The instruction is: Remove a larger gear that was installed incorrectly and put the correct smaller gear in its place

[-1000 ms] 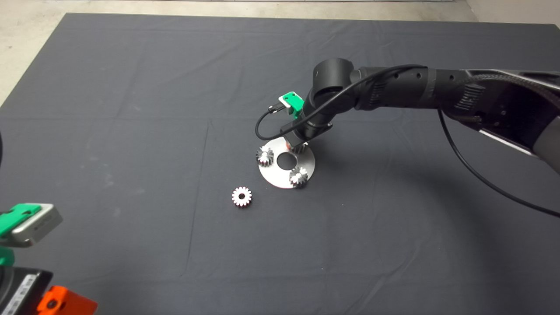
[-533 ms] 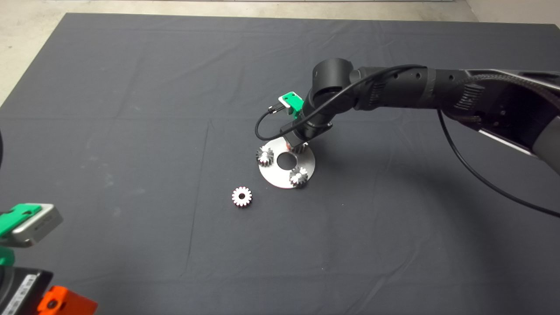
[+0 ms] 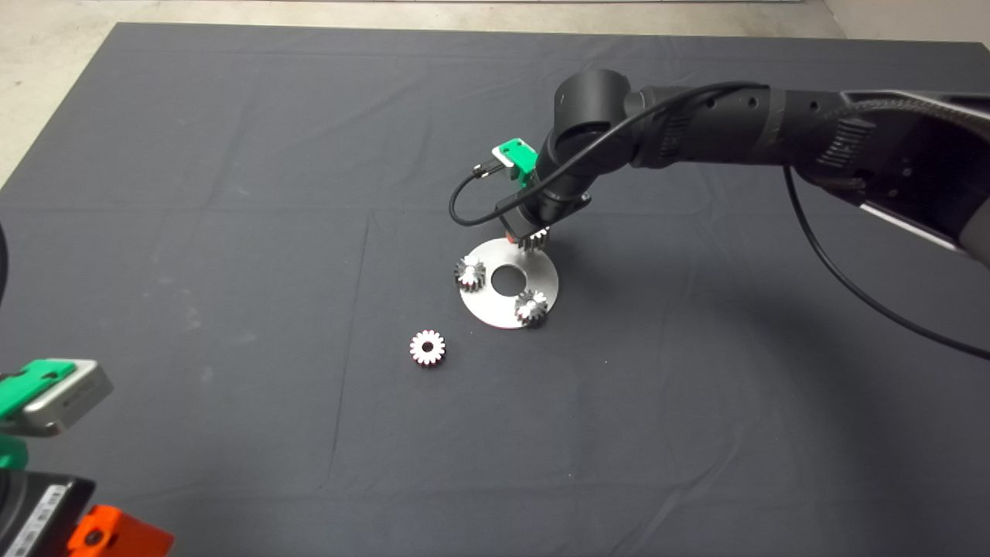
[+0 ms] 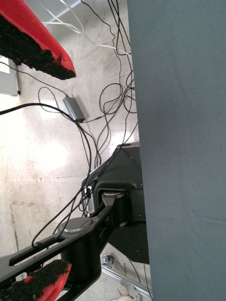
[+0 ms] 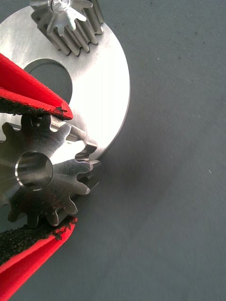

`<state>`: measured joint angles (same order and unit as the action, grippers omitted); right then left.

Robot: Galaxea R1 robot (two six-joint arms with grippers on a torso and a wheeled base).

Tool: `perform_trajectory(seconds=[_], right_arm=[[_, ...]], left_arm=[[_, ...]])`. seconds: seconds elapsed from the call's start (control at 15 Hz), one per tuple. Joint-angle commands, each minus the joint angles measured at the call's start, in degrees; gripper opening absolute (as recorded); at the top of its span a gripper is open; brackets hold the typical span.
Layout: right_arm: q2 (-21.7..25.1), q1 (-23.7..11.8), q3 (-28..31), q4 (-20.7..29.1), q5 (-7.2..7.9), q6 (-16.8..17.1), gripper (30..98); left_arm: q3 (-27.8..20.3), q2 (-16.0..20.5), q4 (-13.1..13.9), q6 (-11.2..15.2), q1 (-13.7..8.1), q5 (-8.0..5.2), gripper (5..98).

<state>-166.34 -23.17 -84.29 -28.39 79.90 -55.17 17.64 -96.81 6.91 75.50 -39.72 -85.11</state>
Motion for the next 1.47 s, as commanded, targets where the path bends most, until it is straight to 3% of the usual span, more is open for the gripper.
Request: perform_trajectory(seconds=[0.0,0.2,0.27,0.67,0.8,0.87,0.93,1.0,1.13,1.33,1.4], right_arm=[[0.26,-4.25,1.59,3.34,-0.18,-0.11,50.9],[2.9,-4.95,3.0,3.43,-0.09,-0.09,50.6],[4.59,-4.95,4.68,3.43,-0.09,-0.1,50.6],[14.94,-3.72,13.92,2.99,1.85,-0.2,50.6],[17.34,-2.43,17.18,2.73,1.84,-0.28,50.6],[18.58,-0.8,17.95,2.63,1.84,-0.37,50.5],[19.85,0.13,18.88,1.95,1.84,-0.88,50.5],[21.76,1.31,21.19,0.48,1.84,-2.68,50.5],[24.6,2.51,26.89,-3.85,1.93,-5.73,50.5],[25.93,2.96,29.02,-4.83,1.93,-7.5,50.4],[26.02,3.22,29.07,-5.23,1.93,-8.02,50.4]], left_arm=[[-0.6,-0.01,0.91,-0.17,-0.54,-0.31,98.2],[0.01,-0.71,0.36,-0.52,-0.54,-0.49,98.2],[0.28,-1.43,-0.16,-1.78,-0.54,-0.49,98.2],[5.2,-10.76,-7.53,-1.93,0.44,0.21,98.2],[5.84,-12.58,-9.48,-1.67,1.78,0.73,98.2],[6.51,-12.48,-11.89,-1.49,3.08,1.8,98.2],[6.59,-12.3,-14.6,-1.41,5.06,2.5,98.2],[6.56,-12.4,-17.3,-1.11,8.38,2.85,98.2],[6.6,-12.58,-21.06,0.0,12.12,2.86,98.2],[7.67,-12.67,-23.0,0.0,12.99,3.31,98.2],[8.18,-12.76,-24.03,-0.14,13.22,4.68,98.2]])
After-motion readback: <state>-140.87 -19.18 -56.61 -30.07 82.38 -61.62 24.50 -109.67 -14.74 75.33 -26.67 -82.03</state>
